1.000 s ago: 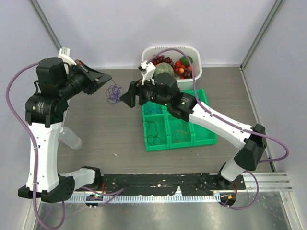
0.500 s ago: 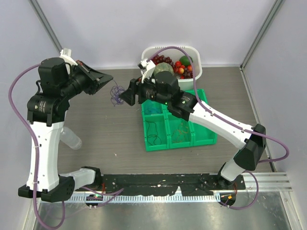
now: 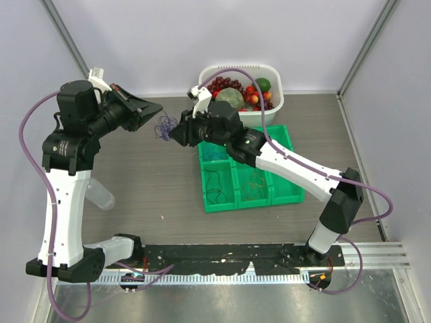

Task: Untangle the cables

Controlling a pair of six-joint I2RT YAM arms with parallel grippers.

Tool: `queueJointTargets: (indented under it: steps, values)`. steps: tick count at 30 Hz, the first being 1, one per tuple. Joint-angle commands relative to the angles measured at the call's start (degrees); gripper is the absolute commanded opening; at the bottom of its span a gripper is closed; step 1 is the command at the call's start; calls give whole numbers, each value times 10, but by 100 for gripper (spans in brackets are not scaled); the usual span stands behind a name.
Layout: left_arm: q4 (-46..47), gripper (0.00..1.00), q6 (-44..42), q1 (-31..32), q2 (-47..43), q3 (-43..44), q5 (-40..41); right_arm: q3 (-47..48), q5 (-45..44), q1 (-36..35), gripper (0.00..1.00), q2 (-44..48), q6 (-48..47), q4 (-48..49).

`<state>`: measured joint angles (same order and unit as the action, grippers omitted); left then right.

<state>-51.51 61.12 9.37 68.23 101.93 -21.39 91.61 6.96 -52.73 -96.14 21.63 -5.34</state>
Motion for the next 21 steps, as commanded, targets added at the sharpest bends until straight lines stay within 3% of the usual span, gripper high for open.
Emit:
queueJointTargets:
  steps: [1,5,13,21]
  values:
    - [47,0,1,0,-13,12,-20,19,-11,1,23,0,14,25]
    - [49,0,-6,1,-13,27,-16,8,-12,1,1,-5,24,35]
    - [43,0,-19,0,-19,45,-4,-6,-20,2,1,-4,28,42]
    - [76,0,-92,0,-31,146,56,-93,-13,2,1,-21,46,69]
